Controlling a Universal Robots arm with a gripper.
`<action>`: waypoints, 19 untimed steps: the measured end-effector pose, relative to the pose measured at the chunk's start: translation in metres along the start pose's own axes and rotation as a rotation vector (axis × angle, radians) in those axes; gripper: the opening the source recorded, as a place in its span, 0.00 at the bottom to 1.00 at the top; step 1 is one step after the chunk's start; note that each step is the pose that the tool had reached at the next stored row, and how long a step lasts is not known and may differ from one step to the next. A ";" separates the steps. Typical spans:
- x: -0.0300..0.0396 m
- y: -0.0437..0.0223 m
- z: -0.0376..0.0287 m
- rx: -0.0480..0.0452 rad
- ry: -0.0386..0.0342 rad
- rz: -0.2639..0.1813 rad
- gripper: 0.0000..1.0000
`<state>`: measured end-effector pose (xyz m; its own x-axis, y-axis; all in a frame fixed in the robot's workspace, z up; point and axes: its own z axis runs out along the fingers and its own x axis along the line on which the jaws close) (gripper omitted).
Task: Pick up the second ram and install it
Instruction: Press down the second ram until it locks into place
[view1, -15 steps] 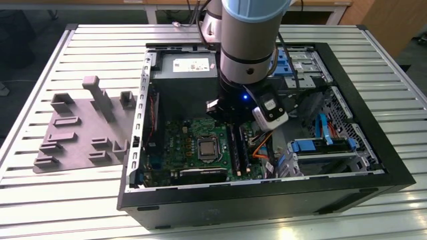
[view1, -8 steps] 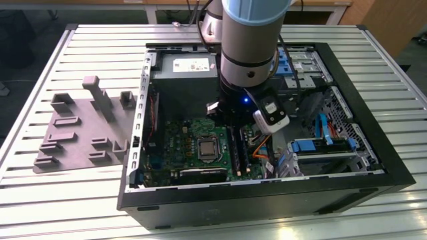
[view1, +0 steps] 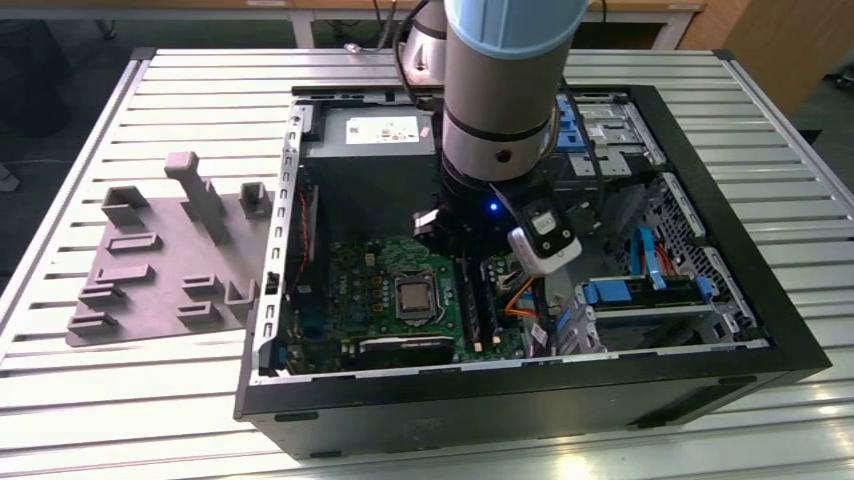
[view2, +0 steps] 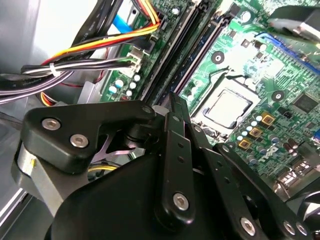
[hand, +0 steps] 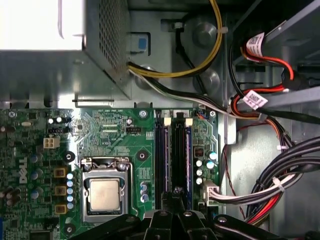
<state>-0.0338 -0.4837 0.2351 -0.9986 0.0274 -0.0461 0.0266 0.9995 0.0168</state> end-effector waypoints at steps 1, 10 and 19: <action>0.0000 -0.0008 0.0000 -0.0001 0.0000 0.000 0.11; -0.0003 -0.0093 -0.0001 0.0000 0.0000 0.000 0.11; -0.0005 -0.0185 -0.0003 0.0000 0.0000 0.000 0.11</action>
<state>-0.0338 -0.5022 0.2351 -0.9986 0.0274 -0.0461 0.0266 0.9995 0.0168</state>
